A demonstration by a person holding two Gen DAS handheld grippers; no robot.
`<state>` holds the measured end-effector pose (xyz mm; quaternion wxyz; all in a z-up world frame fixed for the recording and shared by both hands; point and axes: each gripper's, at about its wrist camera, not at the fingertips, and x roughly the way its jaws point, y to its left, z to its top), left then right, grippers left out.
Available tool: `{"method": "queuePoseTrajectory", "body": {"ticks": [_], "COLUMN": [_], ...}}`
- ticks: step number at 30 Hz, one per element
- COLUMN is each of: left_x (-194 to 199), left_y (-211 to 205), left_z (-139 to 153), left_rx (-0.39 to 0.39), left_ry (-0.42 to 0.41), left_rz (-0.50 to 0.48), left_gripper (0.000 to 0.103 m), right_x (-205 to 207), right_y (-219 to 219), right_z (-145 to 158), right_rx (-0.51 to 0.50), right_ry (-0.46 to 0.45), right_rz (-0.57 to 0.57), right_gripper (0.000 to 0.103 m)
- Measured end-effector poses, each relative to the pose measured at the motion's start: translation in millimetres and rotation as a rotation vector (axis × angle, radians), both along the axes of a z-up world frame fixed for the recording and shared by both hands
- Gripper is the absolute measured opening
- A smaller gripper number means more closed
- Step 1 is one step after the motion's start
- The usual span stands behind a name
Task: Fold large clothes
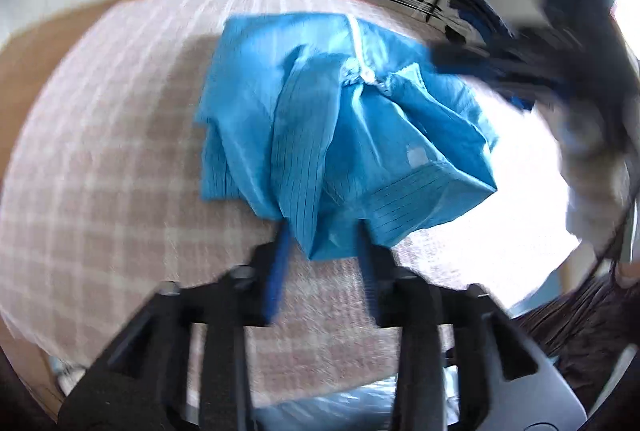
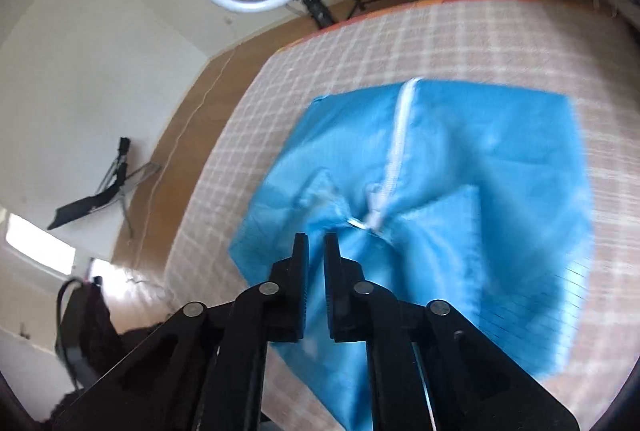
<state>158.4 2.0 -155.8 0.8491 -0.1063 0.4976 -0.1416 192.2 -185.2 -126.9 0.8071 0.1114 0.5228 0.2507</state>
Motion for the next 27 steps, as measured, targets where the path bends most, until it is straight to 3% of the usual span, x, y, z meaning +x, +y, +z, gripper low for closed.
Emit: {"method": "queuePoseTrajectory", "body": {"ticks": [3, 4, 10, 14, 16, 20, 21, 22, 23, 24, 26, 27], "left_x": [4.1, 6.6, 18.7, 18.2, 19.7, 26.4, 28.8, 32.1, 35.8, 36.6, 36.6, 35.4], "left_y": [4.1, 4.0, 4.9, 11.9, 15.5, 20.1, 20.5, 20.9, 21.8, 21.5, 27.4, 31.8], "left_z": [-10.2, -13.7, -33.8, -30.1, -28.3, -37.1, -41.1, -46.0, -49.1, -49.6, -42.1, -37.6], "left_rx": [-0.036, -0.044, -0.100, -0.154, -0.164, -0.178, -0.183, -0.192, -0.196, -0.194, -0.180, -0.188], "left_ry": [0.074, 0.097, 0.198, 0.201, 0.194, 0.218, 0.229, 0.245, 0.256, 0.255, 0.215, 0.199], "left_rz": [0.057, 0.071, 0.152, 0.185, 0.195, 0.208, 0.208, 0.211, 0.214, 0.219, 0.236, 0.246], "left_gripper": [0.038, 0.038, 0.038, 0.038, 0.038, 0.038, 0.031, 0.011, 0.005, 0.004, 0.002, 0.001], "right_x": [-23.6, -33.2, -47.9, -51.0, -45.0, -40.2, -36.7, -32.1, -29.0, -27.3, -27.0, -26.6], "right_y": [-33.1, -47.6, -73.8, -65.6, -57.4, -43.1, -40.2, -38.4, -36.0, -36.1, -36.0, -35.9], "right_z": [4.9, 0.7, -41.5, -33.5, -29.0, -32.3, -37.2, -41.7, -45.4, -50.8, -56.7, -59.4], "right_rx": [-0.096, -0.096, 0.061, 0.091, 0.113, 0.071, 0.048, 0.036, 0.033, 0.032, 0.046, 0.057], "right_ry": [0.002, 0.031, 0.265, 0.243, 0.240, 0.245, 0.256, 0.268, 0.280, 0.300, 0.314, 0.319], "right_rz": [-0.142, -0.194, -0.248, -0.206, -0.180, -0.179, -0.187, -0.190, -0.193, -0.196, -0.190, -0.176], "right_gripper": [0.038, 0.040, 0.040, 0.040, 0.045, 0.046, 0.046, 0.046, 0.046, 0.046, 0.032, 0.014]}}
